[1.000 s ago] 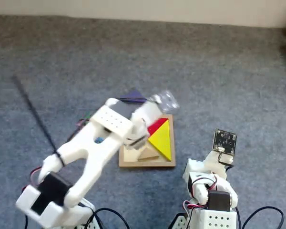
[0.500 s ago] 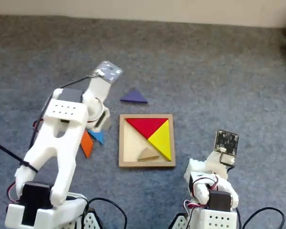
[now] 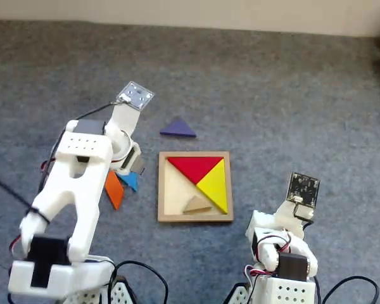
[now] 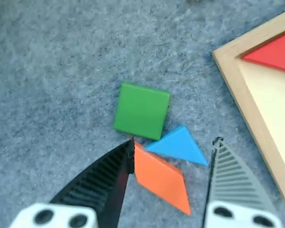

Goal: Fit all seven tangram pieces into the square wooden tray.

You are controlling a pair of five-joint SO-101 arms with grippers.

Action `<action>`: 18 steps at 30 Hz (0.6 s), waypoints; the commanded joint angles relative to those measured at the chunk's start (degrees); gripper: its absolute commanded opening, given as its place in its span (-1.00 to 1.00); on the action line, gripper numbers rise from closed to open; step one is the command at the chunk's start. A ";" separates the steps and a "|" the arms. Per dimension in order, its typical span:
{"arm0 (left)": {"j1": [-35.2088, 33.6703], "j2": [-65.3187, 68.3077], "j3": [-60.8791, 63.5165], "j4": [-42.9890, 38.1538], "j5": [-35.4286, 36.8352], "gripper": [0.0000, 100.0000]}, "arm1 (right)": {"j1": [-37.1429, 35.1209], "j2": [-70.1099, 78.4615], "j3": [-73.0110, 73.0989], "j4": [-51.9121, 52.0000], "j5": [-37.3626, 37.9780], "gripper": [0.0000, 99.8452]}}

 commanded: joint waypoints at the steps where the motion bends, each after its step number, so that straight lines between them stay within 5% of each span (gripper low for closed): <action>1: -1.63 4.79 -3.65 -2.55 -0.62 -0.49 | 0.84 -1.27 7.69 0.48 0.18 -0.93; 18: -5.58 22.64 -17.45 -2.29 -3.08 -0.50 | 0.84 -1.27 7.69 0.48 0.26 -0.93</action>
